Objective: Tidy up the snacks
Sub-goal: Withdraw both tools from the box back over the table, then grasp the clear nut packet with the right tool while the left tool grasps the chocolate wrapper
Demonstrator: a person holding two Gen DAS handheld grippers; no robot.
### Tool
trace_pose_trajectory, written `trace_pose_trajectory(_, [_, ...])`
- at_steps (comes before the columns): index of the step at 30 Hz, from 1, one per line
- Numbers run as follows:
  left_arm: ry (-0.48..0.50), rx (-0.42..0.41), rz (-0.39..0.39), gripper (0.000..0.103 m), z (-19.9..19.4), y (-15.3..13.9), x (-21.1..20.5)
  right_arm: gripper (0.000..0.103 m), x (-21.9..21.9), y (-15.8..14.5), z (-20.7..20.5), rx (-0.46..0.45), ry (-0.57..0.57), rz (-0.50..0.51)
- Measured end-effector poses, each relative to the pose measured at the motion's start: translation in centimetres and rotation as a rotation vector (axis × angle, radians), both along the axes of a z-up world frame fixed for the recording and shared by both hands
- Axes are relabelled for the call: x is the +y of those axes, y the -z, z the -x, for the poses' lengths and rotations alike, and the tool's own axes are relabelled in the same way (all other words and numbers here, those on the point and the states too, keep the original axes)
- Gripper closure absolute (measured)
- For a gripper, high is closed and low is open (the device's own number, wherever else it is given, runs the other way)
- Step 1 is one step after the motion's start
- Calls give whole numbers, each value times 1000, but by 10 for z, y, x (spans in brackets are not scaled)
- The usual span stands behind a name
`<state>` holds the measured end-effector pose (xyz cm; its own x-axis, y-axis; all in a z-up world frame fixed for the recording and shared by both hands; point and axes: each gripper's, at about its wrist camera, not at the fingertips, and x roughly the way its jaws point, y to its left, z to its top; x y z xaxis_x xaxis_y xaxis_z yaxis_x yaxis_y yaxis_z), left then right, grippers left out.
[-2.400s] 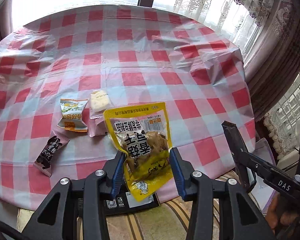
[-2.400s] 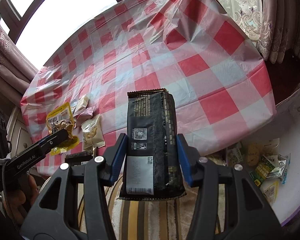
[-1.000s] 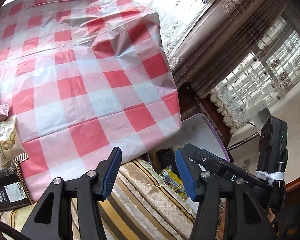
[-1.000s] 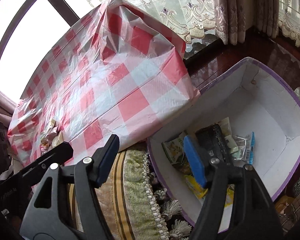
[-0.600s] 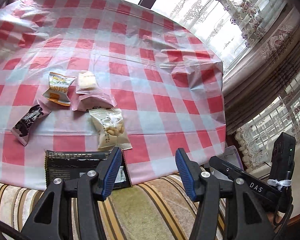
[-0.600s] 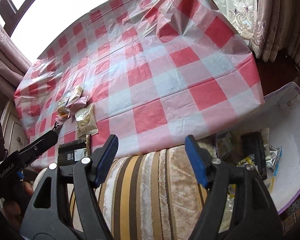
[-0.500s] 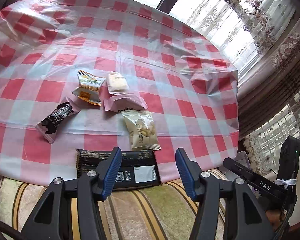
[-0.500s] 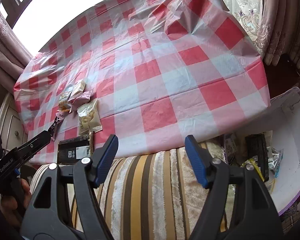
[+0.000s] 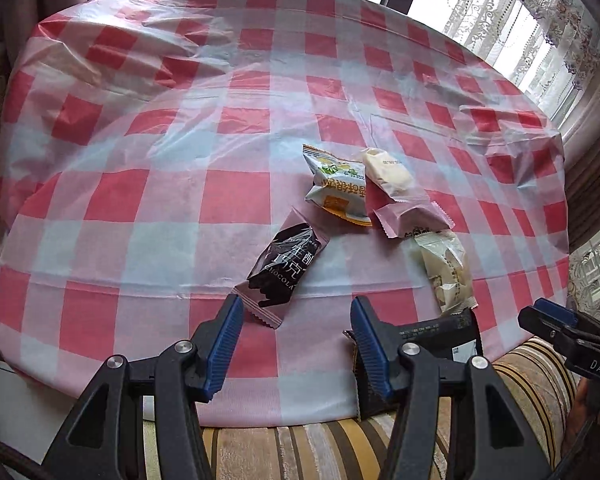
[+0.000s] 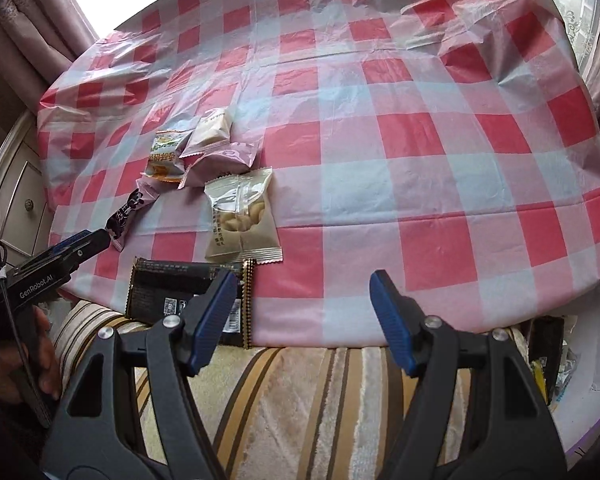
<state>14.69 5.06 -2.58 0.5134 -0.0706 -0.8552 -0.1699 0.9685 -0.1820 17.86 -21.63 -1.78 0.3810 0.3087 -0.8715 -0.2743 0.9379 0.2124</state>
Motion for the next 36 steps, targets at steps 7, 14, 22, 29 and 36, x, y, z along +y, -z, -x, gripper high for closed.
trace_pose_trajectory(7, [52, 35, -56, 47, -23, 13, 2, 31, 32, 7, -17, 6, -67, 1])
trace_pose_trajectory(14, [84, 48, -81, 47, -36, 20, 2, 31, 58, 20, -33, 33, -114, 26])
trace_pose_trajectory(22, [90, 56, -69, 67, -40, 26, 4, 31, 85, 33, -45, 37, -152, 77])
trace_pose_trajectory(29, [114, 52, -121, 76, -38, 24, -7, 47, 99, 36, -46, 11, -168, 147])
trace_pose_trajectory(36, [101, 22, -169, 77, -32, 11, -12, 57, 89, 33, -44, 7, -157, 98])
